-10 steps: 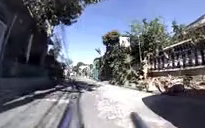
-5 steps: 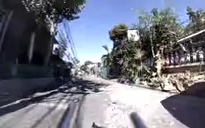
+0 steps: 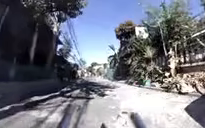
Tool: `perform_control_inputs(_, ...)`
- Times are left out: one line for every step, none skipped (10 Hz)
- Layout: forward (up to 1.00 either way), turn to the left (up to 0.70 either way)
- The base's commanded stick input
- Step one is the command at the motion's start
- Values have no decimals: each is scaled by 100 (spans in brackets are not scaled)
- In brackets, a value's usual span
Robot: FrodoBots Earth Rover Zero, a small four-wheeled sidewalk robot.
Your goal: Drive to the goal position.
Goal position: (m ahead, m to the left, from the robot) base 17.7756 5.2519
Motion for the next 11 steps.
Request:
perform_control_inputs(100, -40)
perform_control_inputs(100, -37)
perform_control_inputs(100, -14)
perform_control_inputs(100, 7)
perform_control_inputs(100, 7)
perform_control_inputs(100, 0)
perform_control_inputs(100, 0)
perform_control_inputs(100, 0)
perform_control_inputs(100, 0)
perform_control_inputs(100, 0)
perform_control_inputs(100, 0)
